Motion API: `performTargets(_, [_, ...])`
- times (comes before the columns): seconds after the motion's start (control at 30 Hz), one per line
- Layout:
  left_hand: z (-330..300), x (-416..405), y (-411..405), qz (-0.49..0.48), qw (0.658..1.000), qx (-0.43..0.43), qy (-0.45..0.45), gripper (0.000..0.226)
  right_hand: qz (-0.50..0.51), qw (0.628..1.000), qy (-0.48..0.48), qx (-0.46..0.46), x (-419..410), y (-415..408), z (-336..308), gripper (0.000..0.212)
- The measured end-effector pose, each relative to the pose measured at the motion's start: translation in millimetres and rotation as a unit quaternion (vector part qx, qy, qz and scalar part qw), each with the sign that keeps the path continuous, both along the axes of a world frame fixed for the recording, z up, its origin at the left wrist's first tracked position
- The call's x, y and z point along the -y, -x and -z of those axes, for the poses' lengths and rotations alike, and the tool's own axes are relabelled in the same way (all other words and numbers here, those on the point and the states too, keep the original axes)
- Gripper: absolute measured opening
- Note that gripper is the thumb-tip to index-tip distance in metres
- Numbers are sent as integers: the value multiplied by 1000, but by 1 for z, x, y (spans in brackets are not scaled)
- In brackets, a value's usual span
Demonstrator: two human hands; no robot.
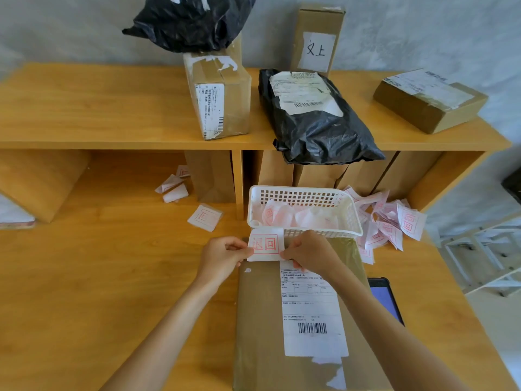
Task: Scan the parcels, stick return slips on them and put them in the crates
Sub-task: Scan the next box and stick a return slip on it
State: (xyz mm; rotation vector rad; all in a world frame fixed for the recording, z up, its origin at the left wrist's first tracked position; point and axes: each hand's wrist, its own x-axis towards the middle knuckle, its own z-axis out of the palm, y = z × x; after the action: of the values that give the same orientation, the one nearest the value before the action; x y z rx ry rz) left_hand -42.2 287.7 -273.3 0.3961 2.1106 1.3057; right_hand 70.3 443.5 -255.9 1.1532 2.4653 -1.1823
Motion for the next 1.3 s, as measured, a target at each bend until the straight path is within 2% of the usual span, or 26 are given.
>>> performTargets(0.27, [5,6,-3,12,998,-48,43,9,-29,998,-35,36,5,-1,2,28])
performTargets(0.43, [7,6,-6,47,987,-130,78,10,-51,995,-69,54,9,0,3,29])
performTargets(0.57, [9,3,-3,56,977,-170,120,35,-76,989,-105,71,10,2,2,29])
performTargets(0.67, [13,7,5,61,980,-126,141,45,-78,989,-109,69,6,-1,4,35])
performTargets(0.9, [19,3,11,61,995,42,59,31,-68,991,-106,43,4,-1,6,35])
performTargets(1.13, [27,-15,8,-28,998,53,33,33,-89,990,-85,73,-1,3,4,33])
performTargets(1.3, [34,-18,9,-38,998,43,32,31,5,997,-31,69,-7,10,3,33])
